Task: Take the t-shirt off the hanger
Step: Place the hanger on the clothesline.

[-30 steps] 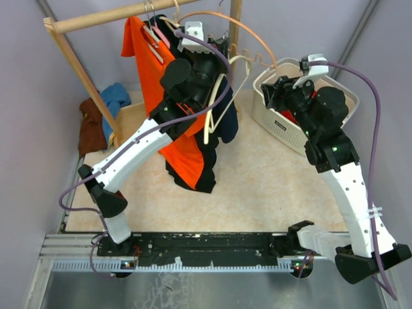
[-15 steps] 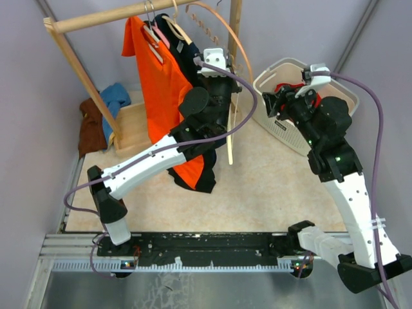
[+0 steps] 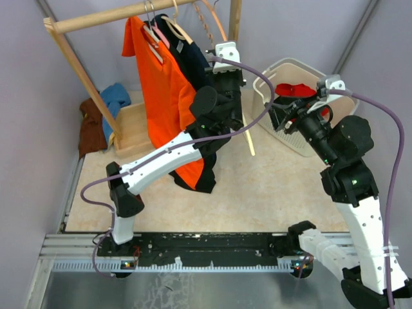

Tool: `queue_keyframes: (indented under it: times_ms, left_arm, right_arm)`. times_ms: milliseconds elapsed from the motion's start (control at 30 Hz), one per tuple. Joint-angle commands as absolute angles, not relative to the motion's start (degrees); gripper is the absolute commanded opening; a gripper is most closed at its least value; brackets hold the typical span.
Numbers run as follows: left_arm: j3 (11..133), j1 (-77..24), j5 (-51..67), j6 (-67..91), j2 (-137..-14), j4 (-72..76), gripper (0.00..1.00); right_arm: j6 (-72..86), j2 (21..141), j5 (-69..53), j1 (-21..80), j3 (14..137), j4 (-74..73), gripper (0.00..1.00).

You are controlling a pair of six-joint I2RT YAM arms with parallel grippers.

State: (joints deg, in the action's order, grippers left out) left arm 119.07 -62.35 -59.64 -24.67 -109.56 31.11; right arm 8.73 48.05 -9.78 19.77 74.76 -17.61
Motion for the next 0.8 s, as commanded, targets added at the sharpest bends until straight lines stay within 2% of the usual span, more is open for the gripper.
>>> queue_keyframes:
  times_ms: [0,133,333,767]
  left_arm:
    - [126.09,-62.17,-59.00,-30.95,-112.90,31.89,0.00]
    - [129.35,-61.43,-56.57,-29.40,-114.65,25.00,0.00]
    - [129.11,-58.90,-48.67,-18.00,-112.10,10.51,0.00]
    - [133.05,-57.42,-50.79,-22.89,-116.17,9.51,0.00]
  right_arm:
    - [9.37,46.01,-13.46,20.34,73.74,-16.96,0.53]
    - [8.52,44.67,-13.30,20.30,73.60,-18.41,0.53]
    - [7.43,43.59,-12.67,20.30,73.99,-20.87,0.53]
    - [8.04,42.87,-16.49,20.30,74.27,-22.92,0.53]
